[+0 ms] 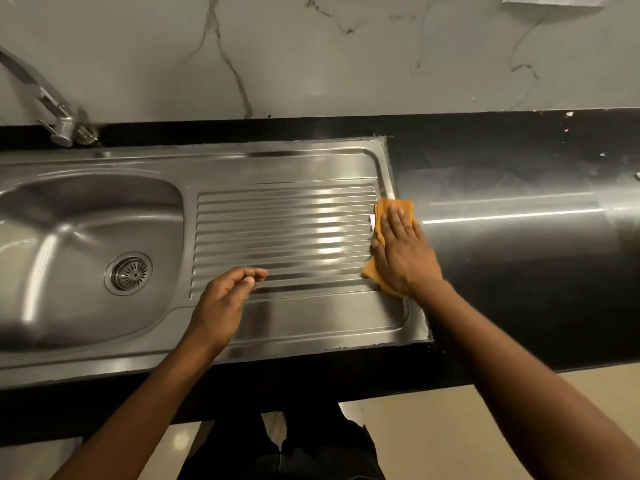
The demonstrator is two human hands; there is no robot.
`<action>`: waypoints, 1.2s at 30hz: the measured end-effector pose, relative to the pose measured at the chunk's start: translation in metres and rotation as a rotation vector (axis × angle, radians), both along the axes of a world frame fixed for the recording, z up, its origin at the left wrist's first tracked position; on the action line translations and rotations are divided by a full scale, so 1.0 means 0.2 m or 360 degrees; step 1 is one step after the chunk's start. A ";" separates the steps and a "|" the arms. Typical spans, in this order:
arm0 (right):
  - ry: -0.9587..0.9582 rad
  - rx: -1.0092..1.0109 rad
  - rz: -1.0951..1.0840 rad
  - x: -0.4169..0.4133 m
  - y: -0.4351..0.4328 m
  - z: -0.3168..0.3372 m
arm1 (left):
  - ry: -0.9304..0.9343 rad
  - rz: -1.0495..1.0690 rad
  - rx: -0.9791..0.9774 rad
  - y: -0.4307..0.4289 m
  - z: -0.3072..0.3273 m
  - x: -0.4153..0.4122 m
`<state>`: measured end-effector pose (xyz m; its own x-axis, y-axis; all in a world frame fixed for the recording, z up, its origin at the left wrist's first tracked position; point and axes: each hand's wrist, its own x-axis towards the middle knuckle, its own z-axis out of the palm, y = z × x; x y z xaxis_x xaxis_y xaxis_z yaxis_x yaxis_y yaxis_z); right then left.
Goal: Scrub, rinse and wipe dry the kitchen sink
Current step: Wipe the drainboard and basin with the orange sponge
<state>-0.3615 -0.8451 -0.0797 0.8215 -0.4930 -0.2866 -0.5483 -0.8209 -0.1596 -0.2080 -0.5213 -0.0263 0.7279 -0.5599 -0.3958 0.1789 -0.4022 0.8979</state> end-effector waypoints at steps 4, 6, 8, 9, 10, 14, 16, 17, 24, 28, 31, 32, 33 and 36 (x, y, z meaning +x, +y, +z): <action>0.0118 0.0009 -0.0006 -0.38 0.30 -0.01 | 0.0017 -0.0003 -0.0025 -0.07 -0.01 -0.02; 0.0140 -0.0009 -0.0012 -0.51 0.39 -0.02 | 0.0039 -0.0018 -0.0048 -0.10 -0.03 -0.03; 0.0130 -0.0047 -0.0027 -0.54 0.41 -0.03 | 0.0041 -0.0035 -0.0057 -0.13 -0.04 -0.03; 0.0123 -0.0044 -0.0030 -0.52 0.40 -0.04 | 0.0057 -0.0040 -0.0059 -0.15 -0.04 -0.03; 0.0106 -0.0042 -0.0031 -0.48 0.37 -0.04 | 0.0074 -0.0040 -0.0066 -0.16 -0.04 -0.03; 0.0002 -0.0122 -0.0006 -0.28 0.21 -0.06 | 0.0073 -0.0051 -0.0092 -0.23 -0.02 -0.01; -0.0045 -0.0121 -0.0038 -0.15 0.12 -0.07 | 0.0070 -0.0074 -0.0086 -0.25 -0.03 0.01; -0.0061 -0.0125 -0.0048 -0.08 0.07 -0.07 | 0.0069 -0.0085 -0.0076 -0.26 -0.02 0.02; -0.0144 -0.0049 -0.0102 0.44 -0.27 -0.06 | 0.0070 -0.0047 -0.0021 -0.27 -0.05 0.09; -0.0245 0.0056 -0.0296 0.78 -0.42 -0.04 | 0.0070 0.0026 -0.0016 -0.25 -0.07 0.12; -0.0339 0.0148 -0.0441 0.98 -0.44 -0.05 | 0.0050 0.0081 -0.0032 -0.22 -0.07 0.16; -0.0352 0.0129 -0.0455 1.03 -0.43 -0.06 | 0.0038 0.0093 -0.0033 -0.21 -0.07 0.17; -0.0358 0.0101 -0.0461 1.06 -0.40 -0.08 | 0.0026 0.0110 -0.0022 -0.20 -0.07 0.19; -0.0372 0.0069 -0.0392 1.16 -0.26 -0.10 | -0.0005 0.0154 -0.0018 -0.15 -0.07 0.26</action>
<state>-0.1287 -0.8969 -0.1004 0.7250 -0.6764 -0.1295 -0.6739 -0.6580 -0.3361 -0.1561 -0.5515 -0.0405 0.7799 -0.4914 -0.3877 0.2137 -0.3732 0.9028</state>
